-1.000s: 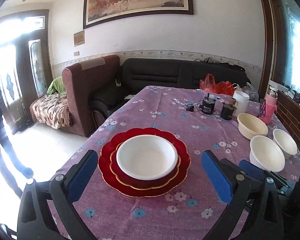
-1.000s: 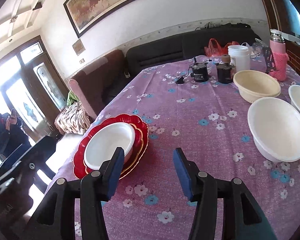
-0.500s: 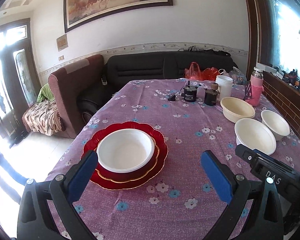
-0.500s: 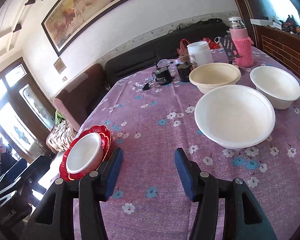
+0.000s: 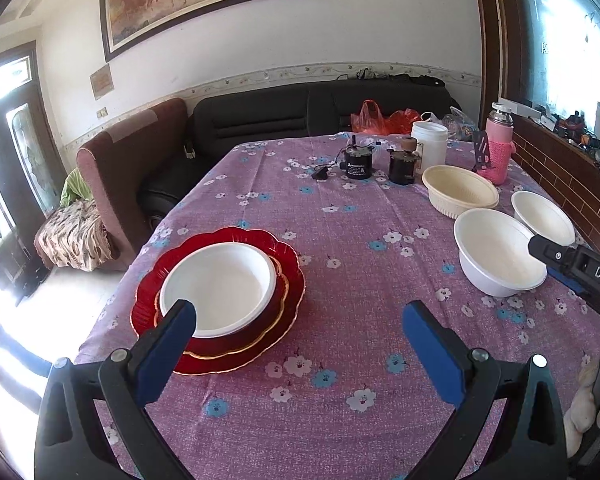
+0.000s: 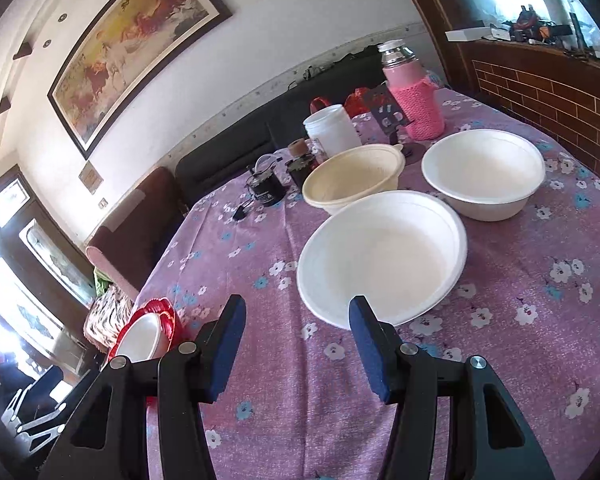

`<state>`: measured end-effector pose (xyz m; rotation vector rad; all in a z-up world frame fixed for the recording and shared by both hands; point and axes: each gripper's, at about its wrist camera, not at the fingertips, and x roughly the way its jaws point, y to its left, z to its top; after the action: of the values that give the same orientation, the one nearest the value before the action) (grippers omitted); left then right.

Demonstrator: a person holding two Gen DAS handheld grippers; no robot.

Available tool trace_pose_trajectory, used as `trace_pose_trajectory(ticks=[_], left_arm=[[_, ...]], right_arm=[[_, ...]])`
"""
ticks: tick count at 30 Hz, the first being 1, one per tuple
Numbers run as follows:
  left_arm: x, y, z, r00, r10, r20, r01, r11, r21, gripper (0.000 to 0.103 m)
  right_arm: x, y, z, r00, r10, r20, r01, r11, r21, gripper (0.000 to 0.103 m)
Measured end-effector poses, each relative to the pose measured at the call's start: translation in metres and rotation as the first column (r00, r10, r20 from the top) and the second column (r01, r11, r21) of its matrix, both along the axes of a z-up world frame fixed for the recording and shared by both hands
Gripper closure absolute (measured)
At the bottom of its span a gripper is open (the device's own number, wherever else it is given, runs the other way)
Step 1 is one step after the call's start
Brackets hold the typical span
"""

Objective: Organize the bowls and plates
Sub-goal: 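Move both tools toward the large white paper bowl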

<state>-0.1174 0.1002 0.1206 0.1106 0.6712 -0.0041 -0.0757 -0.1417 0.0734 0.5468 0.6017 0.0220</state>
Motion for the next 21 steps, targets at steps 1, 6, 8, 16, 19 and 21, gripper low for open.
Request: trace_pose_trajectory(ticks=[1,6,8,16,19,21], left_arm=[[0.001,-0.002,-0.001,1.000,-0.005,-0.006,0.005,1.000,-0.006,0.000],[0.011,-0.014,-0.008,0.997,-0.056,-0.051,0.053,0.997,-0.061,0.000],[0.019,-0.021,-0.013,0.993,-0.084,-0.080,0.077,0.994,-0.081,0.000],[0.073,-0.065,-0.015,0.967,-0.201,-0.156,0.164,0.961,-0.221,0.000],[0.101,-0.083,-0.021,0.960,-0.217,-0.179,0.168,0.953,-0.252,0.000],[0.119,-0.092,-0.029,0.956,-0.218,-0.198,0.161,0.949,-0.270,0.000]], right_arm=[[-0.002,-0.009,-0.001,1.000,-0.022,0.001,0.022,1.000,0.008,0.045],[-0.010,-0.054,-0.010,0.991,-0.132,-0.025,0.133,0.990,0.038,0.045],[-0.010,-0.068,-0.016,0.986,-0.163,-0.047,0.165,0.986,0.041,0.045],[0.032,-0.082,-0.036,0.977,-0.148,-0.151,0.153,0.988,0.018,0.045],[0.047,-0.081,-0.041,0.976,-0.170,-0.139,0.169,0.985,-0.021,0.046],[0.050,-0.081,-0.046,0.976,-0.179,-0.127,0.176,0.984,-0.036,0.046]])
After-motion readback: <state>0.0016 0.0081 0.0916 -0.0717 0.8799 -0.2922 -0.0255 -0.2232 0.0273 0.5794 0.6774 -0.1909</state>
